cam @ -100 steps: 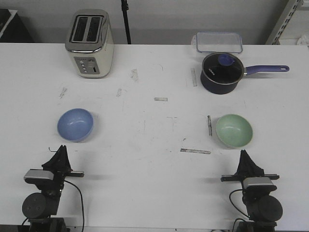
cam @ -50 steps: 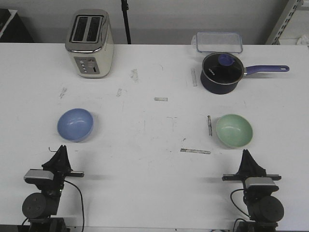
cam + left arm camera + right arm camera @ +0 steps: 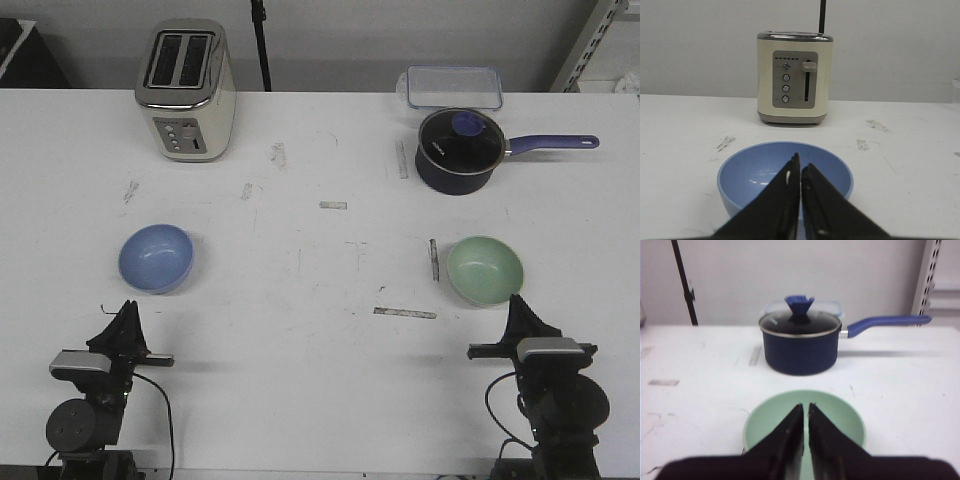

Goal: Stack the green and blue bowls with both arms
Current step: 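Move the right gripper forward to the rim of the pale green bowl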

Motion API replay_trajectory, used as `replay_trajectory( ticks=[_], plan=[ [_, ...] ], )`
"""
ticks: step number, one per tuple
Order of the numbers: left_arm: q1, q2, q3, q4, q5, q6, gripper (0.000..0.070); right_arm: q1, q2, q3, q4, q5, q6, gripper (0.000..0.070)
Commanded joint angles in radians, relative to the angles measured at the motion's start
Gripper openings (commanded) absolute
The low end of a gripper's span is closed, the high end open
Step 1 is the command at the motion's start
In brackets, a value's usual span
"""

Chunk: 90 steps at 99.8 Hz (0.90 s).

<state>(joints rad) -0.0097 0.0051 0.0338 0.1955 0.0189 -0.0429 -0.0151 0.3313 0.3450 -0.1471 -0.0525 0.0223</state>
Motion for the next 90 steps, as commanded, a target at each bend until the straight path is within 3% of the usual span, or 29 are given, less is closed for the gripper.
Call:
replay_trajectory(
  ticks=[1,35,61,90],
  plan=[
    [0.000,-0.002,-0.021,0.014,0.001,0.001,0.0002,-0.002,0.074,0.053,-0.029,0.000,-0.009,0.0007],
    [0.000,-0.002,-0.021,0.014,0.001,0.001,0.0002,-0.002,0.428,0.323,-0.211,0.000,-0.008,0.0007],
    [0.000,-0.002,-0.021,0.014,0.001,0.001,0.0002,-0.014,0.686,0.605,-0.480,0.004,-0.006,0.0007],
    [0.000,-0.002,-0.021,0.014,0.001,0.001,0.0002,-0.097,0.930,0.858,-0.674,-0.034,0.079,0.0008]
  ],
)
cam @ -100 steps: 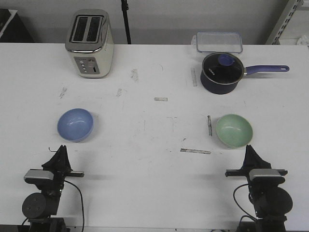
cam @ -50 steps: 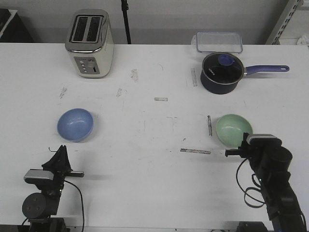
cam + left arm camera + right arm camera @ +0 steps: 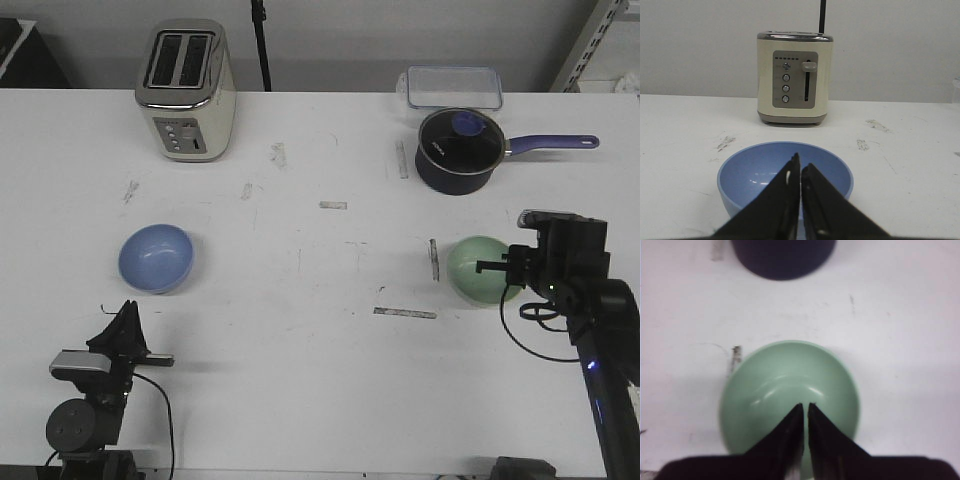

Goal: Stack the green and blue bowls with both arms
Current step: 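Move the right gripper forward to the rim of the pale green bowl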

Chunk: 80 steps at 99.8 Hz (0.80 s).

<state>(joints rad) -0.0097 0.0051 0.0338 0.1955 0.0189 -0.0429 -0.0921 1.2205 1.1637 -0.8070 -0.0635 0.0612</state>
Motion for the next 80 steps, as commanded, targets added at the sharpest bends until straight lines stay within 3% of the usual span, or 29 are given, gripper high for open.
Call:
replay_trajectory(
  ticks=[1,13,22,31,45,80],
  plan=[
    [0.000,-0.002,-0.021,0.015,0.001,0.001,0.0002,-0.026,0.046,0.043,-0.018,-0.028,0.042,0.0009],
    [0.000,-0.002,-0.021,0.014,0.001,0.001,0.0002,-0.096,0.094,0.060,-0.033,-0.134,0.079,0.0053],
    [0.000,-0.002,-0.021,0.014,0.001,0.001,0.0002,-0.136,0.119,0.060,-0.047,-0.201,0.077,0.0199],
    [0.000,-0.002,-0.021,0.014,0.001,0.001,0.0002,-0.164,0.135,0.060,-0.062,-0.207,0.068,0.0350],
    [0.000,-0.002,-0.021,0.015,0.001,0.001,0.0002,-0.198,0.144,0.059,-0.072,-0.209,0.049,0.0499],
    [0.000,-0.002,-0.021,0.014,0.001,0.001,0.0002,-0.210,0.196,0.046,-0.076,-0.209,0.039,0.0516]
  ],
)
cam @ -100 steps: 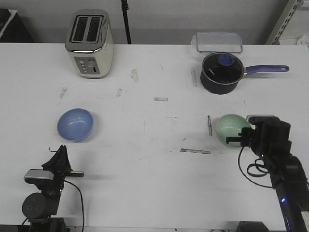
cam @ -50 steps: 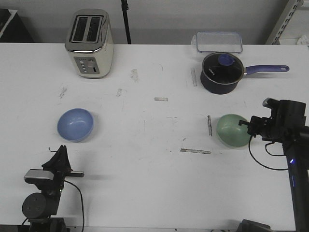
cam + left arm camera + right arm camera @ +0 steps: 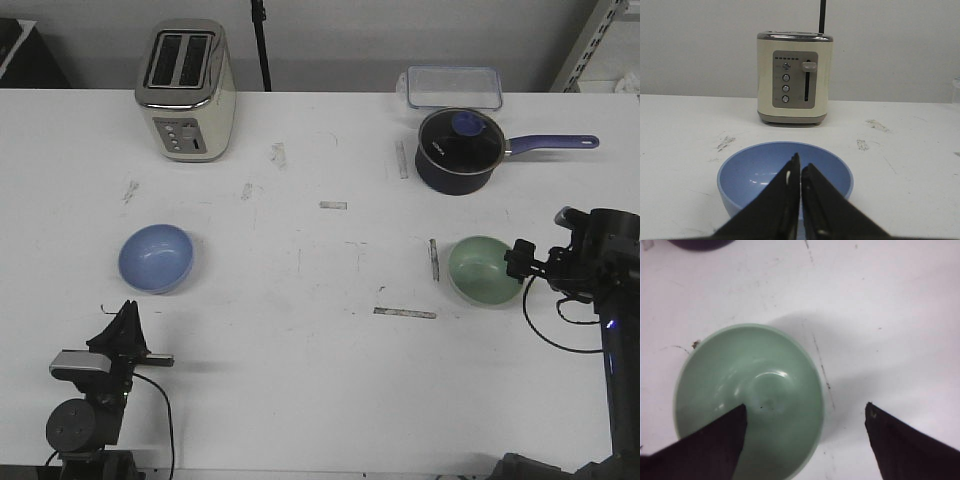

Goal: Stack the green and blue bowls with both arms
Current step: 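Move the right gripper forward to the rim of the pale green bowl, then grip the green bowl's rim with the right gripper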

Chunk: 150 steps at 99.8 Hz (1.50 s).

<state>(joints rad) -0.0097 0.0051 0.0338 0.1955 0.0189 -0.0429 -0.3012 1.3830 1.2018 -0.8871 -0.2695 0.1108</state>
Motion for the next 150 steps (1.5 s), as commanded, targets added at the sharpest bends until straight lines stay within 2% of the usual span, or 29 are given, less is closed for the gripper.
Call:
replay_trajectory(
  ticks=[1,57,87,104,128,150],
  plan=[
    [0.000,-0.002,-0.021,0.014,0.001,0.001,0.0002,-0.001,0.036,0.008,0.004,-0.003,-0.011,0.0515],
    [0.000,-0.002,-0.021,0.015,0.001,0.001,0.0002,0.025,0.206,0.006,0.054,-0.022,-0.014,0.0505],
    [0.000,-0.002,-0.021,0.014,0.001,0.001,0.0002,0.034,0.231,-0.012,0.080,-0.019,-0.014,0.0358],
    [0.000,-0.002,-0.021,0.015,0.001,0.001,0.0002,0.034,0.240,-0.030,0.089,-0.019,-0.014,0.0194],
    [0.000,-0.002,-0.021,0.015,0.001,0.001,0.0002,0.033,0.241,-0.039,0.111,-0.019,-0.002,0.0013],
    [0.000,-0.002,-0.021,0.014,0.001,0.001,0.0002,0.033,0.227,-0.037,0.113,-0.019,0.016,0.0011]
  ],
)
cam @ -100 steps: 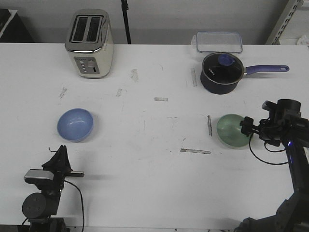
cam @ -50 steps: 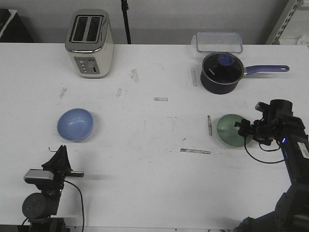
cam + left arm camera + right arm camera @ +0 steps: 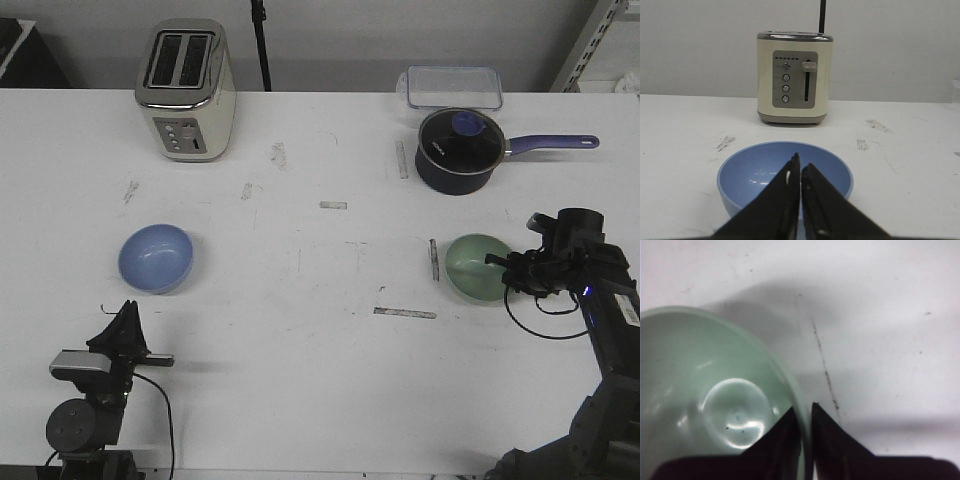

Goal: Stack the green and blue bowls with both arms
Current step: 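Grip the green bowl's rim with the right gripper, then slide the green bowl toward the table center with the right gripper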

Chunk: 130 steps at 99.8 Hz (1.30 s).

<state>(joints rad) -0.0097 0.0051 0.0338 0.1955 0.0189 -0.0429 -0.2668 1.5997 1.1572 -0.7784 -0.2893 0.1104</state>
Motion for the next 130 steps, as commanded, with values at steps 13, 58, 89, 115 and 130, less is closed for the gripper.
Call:
replay_trajectory(
  ticks=[13,58,89,115,130],
  plan=[
    [0.000,-0.002,-0.021,0.015,0.001,0.001,0.0002,0.000,-0.024,0.010,0.014,-0.002,0.073,0.0011],
    [0.000,-0.002,-0.021,0.014,0.001,0.001,0.0002,0.174,-0.126,0.011,0.094,0.002,0.267,0.0011],
    [0.000,-0.002,-0.021,0.014,0.001,0.001,0.0002,0.481,-0.103,0.009,0.144,0.083,0.525,0.0011],
    [0.000,-0.002,-0.021,0.014,0.001,0.001,0.0002,0.679,-0.031,0.021,0.192,0.162,0.682,0.0011],
    [0.000,-0.002,-0.021,0.014,0.001,0.001,0.0002,0.749,0.012,0.050,0.210,0.198,0.713,0.0011]
  ],
)
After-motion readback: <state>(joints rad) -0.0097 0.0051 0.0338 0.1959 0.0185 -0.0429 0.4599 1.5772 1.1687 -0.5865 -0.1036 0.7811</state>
